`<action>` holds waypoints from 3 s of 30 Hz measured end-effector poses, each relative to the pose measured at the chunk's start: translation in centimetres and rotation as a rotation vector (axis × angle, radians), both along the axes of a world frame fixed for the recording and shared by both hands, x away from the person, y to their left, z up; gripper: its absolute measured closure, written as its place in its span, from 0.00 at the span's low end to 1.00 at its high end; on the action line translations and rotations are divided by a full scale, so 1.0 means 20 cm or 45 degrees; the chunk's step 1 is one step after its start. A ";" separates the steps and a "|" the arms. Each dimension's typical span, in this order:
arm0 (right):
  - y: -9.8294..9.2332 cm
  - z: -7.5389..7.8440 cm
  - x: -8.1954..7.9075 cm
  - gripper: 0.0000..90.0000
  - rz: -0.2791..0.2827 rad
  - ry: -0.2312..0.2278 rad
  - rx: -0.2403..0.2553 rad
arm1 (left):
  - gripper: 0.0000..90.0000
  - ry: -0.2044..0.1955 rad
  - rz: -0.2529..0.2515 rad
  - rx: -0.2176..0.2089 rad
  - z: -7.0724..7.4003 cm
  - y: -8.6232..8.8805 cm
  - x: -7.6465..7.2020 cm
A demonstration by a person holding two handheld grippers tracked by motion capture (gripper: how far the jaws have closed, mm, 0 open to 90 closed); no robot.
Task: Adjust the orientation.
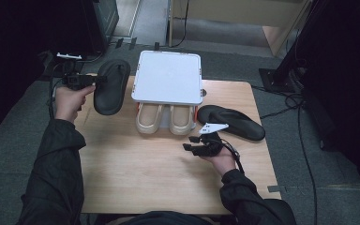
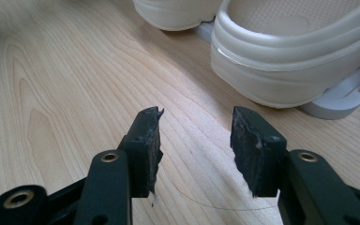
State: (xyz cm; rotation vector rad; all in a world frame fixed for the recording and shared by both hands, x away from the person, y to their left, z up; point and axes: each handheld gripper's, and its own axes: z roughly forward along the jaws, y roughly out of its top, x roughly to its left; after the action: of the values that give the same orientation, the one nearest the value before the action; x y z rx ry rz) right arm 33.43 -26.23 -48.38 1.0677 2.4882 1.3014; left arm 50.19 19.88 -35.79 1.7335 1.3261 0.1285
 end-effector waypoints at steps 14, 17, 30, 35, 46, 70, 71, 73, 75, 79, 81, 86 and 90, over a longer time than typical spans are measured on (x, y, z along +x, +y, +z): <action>0.00 0.00 0.00 0.59 0.002 -0.010 0.009 | 0.76 -0.045 -0.005 0.008 0.26 -0.12 0.07; 0.00 0.00 0.00 0.59 0.004 -0.011 0.014 | 0.76 -0.054 -0.006 0.003 0.30 -0.16 0.08; -0.02 0.01 0.00 0.59 -0.005 -0.012 0.022 | 0.76 -0.058 -0.056 0.005 0.35 -0.36 0.12; -0.03 0.02 -0.01 0.59 -0.003 -0.023 0.029 | 0.76 -0.054 -0.081 0.014 0.33 -0.45 0.14; -0.05 0.02 -0.03 0.59 -0.023 -0.022 0.030 | 0.76 -0.047 -0.124 -0.010 0.28 -0.63 0.16; -0.09 0.03 -0.03 0.59 -0.051 -0.036 0.051 | 0.75 0.008 -0.182 0.028 0.15 -0.76 0.16; -0.09 0.03 -0.03 0.59 -0.052 -0.034 0.052 | 0.75 0.013 -0.186 0.022 0.13 -0.76 0.17; -0.09 0.04 -0.03 0.59 -0.052 -0.037 0.055 | 0.75 0.002 -0.181 -0.001 0.13 -0.75 0.16; -0.09 0.04 -0.02 0.59 -0.050 -0.039 0.063 | 0.74 -0.010 -0.182 0.018 0.13 -0.75 0.15; -0.10 0.05 0.00 0.60 -0.059 -0.044 0.067 | 0.73 -0.004 -0.197 0.027 0.13 -0.75 0.16; -0.11 0.06 0.00 0.60 -0.065 -0.050 0.059 | 0.69 -0.001 -0.204 0.014 0.13 -0.75 0.15; -0.15 0.08 0.02 0.60 -0.076 -0.059 0.032 | 0.63 -0.017 -0.205 0.013 0.15 -0.73 0.13; -0.17 0.10 0.02 0.60 -0.071 -0.087 0.002 | 0.61 -0.036 -0.192 -0.035 0.18 -0.69 0.10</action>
State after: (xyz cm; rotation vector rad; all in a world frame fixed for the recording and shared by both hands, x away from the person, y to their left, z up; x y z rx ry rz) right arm 33.88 -29.71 -46.42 1.0666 2.3914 1.3017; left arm 52.19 6.15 -32.17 1.7949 1.1670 0.0487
